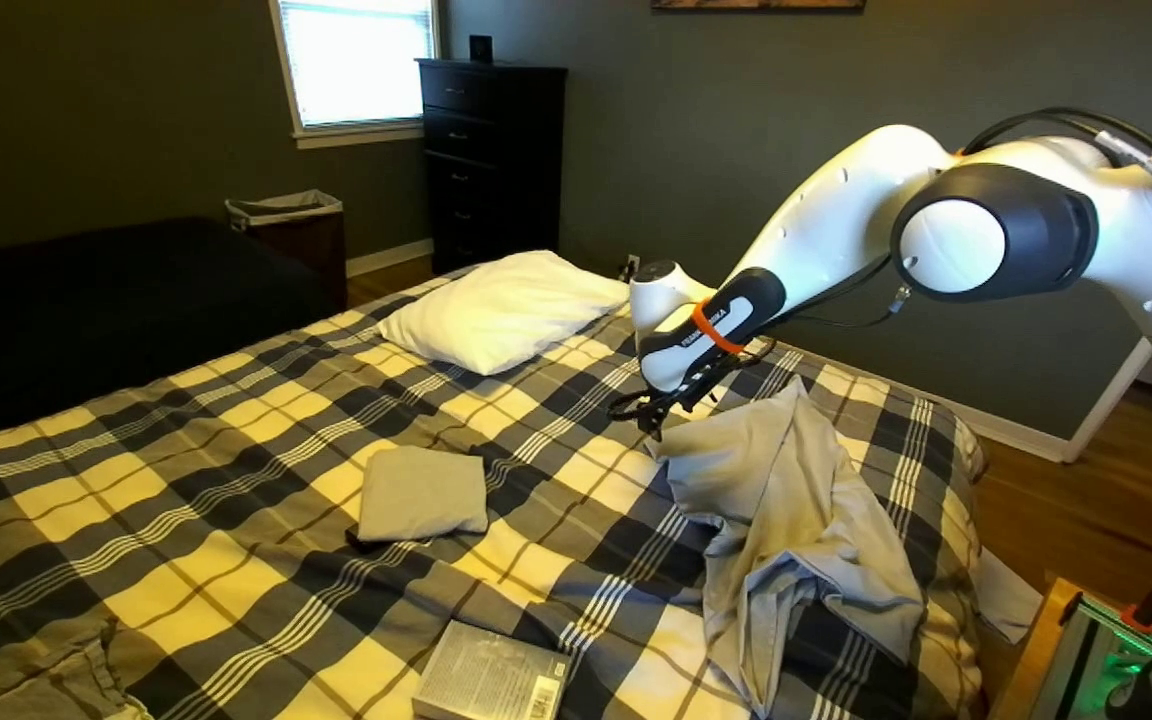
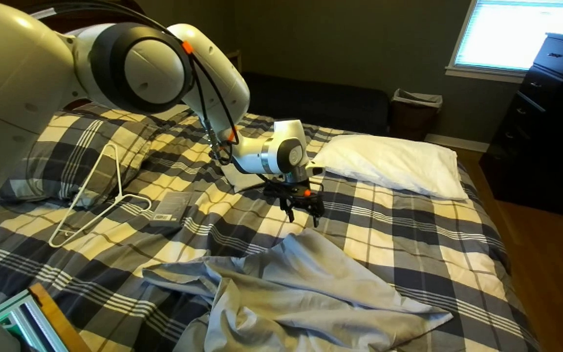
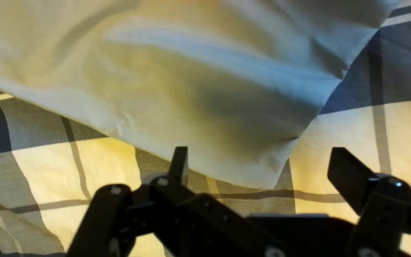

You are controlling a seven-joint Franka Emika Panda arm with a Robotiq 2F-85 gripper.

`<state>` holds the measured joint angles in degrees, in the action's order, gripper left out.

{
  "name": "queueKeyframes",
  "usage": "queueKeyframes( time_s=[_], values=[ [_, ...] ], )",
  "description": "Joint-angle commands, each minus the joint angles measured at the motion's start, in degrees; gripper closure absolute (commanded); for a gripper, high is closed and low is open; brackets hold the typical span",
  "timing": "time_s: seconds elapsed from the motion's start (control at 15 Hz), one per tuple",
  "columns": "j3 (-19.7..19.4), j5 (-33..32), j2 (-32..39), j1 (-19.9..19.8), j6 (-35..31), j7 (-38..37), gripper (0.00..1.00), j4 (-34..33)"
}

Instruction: Stretch out the brown cloth on the bed

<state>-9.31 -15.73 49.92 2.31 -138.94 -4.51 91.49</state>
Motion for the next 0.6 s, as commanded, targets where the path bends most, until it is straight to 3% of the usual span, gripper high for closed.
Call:
queueKeyframes(
  time_s=[0.0,0.2,0.53],
  values=[
    [-3.8,-0.2,5.5,4.3,5.8,-11.6,0.0,-7.1],
    [-7.0,-1.1,10.2,6.7,8.8,-20.0,0.0,-11.9],
    [-9.0,-1.1,16.8,7.1,9.7,-25.5,0.0,-19.0]
  ],
)
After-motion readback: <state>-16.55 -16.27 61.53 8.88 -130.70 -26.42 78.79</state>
